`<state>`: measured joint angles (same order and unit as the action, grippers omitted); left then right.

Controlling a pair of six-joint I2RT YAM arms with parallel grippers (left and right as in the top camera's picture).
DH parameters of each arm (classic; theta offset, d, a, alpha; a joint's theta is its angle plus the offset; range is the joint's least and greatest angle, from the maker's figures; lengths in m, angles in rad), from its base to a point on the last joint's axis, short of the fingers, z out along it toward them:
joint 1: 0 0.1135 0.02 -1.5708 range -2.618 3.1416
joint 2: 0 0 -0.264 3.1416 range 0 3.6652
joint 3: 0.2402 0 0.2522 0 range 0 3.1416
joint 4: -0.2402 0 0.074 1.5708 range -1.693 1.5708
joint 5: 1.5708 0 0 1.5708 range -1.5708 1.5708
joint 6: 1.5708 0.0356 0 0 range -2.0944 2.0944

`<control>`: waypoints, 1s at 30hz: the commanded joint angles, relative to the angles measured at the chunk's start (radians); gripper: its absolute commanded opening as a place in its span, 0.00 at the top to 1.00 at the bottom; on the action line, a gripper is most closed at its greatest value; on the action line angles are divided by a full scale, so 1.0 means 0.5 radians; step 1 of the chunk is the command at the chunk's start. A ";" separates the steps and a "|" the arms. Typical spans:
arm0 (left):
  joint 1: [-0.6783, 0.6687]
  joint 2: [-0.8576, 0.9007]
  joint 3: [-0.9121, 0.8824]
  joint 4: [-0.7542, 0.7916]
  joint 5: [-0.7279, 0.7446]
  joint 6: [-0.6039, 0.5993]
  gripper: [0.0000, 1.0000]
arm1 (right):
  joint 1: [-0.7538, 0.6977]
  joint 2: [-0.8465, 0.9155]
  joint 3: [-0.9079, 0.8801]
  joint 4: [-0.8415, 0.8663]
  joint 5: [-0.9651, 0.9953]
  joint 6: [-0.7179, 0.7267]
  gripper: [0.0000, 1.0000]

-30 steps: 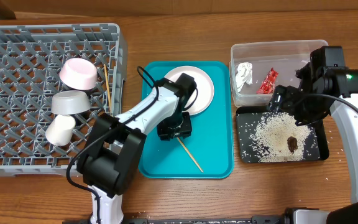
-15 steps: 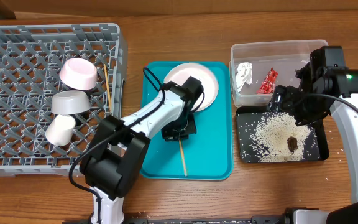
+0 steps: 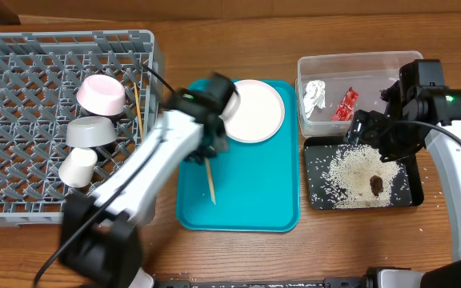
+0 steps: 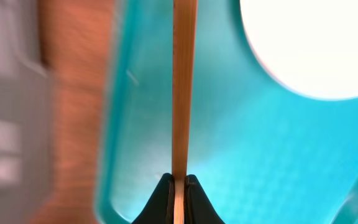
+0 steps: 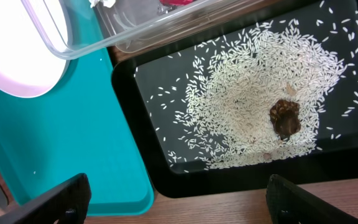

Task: Sort waste into correct bins and load items into the dishwasher
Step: 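Carry the second chopstick to the rack and release it, then reach the left gripper to the rim of the white plate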

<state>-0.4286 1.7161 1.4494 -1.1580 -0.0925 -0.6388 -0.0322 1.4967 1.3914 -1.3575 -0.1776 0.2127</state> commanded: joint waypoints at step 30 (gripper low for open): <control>0.204 -0.062 0.102 0.412 0.285 0.764 0.44 | -0.002 -0.024 0.050 0.011 0.009 -0.010 0.08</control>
<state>-0.2417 1.6745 1.4940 -0.9894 0.0055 -0.2771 -0.0322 1.4967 1.3918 -1.3548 -0.1780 0.2119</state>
